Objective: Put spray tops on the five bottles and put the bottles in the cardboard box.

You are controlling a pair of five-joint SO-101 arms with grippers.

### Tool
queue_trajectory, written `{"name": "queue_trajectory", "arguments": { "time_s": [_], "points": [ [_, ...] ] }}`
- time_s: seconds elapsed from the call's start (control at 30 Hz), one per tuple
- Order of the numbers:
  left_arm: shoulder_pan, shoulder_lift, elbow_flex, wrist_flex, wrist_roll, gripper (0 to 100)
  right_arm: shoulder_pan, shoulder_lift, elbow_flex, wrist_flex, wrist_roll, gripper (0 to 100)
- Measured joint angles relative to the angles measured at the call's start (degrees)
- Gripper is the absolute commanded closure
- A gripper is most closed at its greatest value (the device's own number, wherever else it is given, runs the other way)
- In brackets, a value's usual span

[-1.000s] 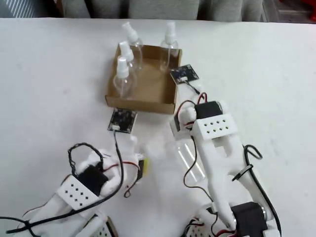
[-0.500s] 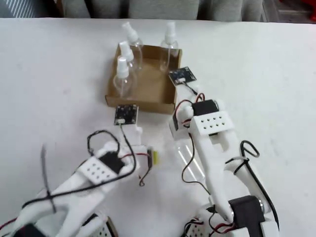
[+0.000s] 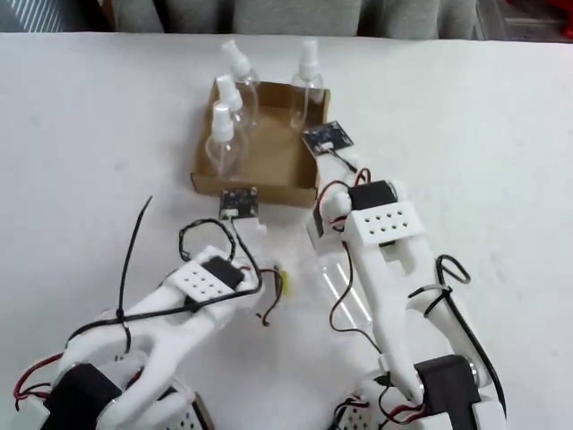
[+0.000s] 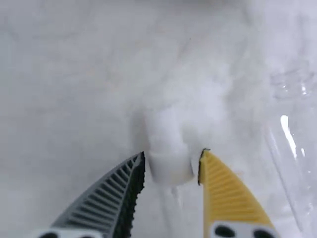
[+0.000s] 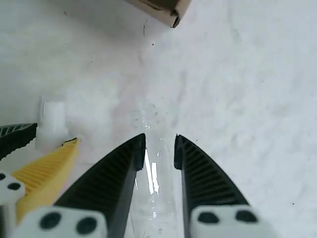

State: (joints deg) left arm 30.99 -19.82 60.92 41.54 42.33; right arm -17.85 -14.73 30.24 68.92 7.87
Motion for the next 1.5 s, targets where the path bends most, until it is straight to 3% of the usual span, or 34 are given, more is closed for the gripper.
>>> {"name": "queue_trajectory", "arguments": {
  "time_s": [0.37, 0.57, 0.83, 1.1, 1.17, 1.33, 1.5],
  "points": [
    [1.14, 0.0, 0.0, 0.0, 0.0, 82, 0.0, 0.0, 0.0, 0.0, 0.44, 93.2],
    [1.14, 0.0, 0.0, -0.18, 0.0, 98, 0.0, 0.0, 0.0, 0.0, 0.44, 93.2],
    [1.14, 0.0, 2.29, -8.53, -2.37, 98, 0.0, 0.0, 0.0, 0.26, 0.44, 93.3],
    [-1.67, 0.0, 2.37, -9.49, -3.34, 98, -2.46, -3.16, 0.0, 7.65, 0.53, 93.1],
    [-3.78, 0.0, 2.37, -9.76, -3.25, 98, -3.96, -5.8, 0.53, 8.97, 0.53, 90.9],
    [-7.3, 0.0, 2.37, -9.76, -3.25, 98, -6.95, -8.97, 5.89, 9.14, 4.04, 74.9],
    [-7.65, 0.0, 2.37, -9.76, -3.25, 98, -7.82, -9.14, 10.02, 6.77, 5.89, 73.3]
  ]
}}
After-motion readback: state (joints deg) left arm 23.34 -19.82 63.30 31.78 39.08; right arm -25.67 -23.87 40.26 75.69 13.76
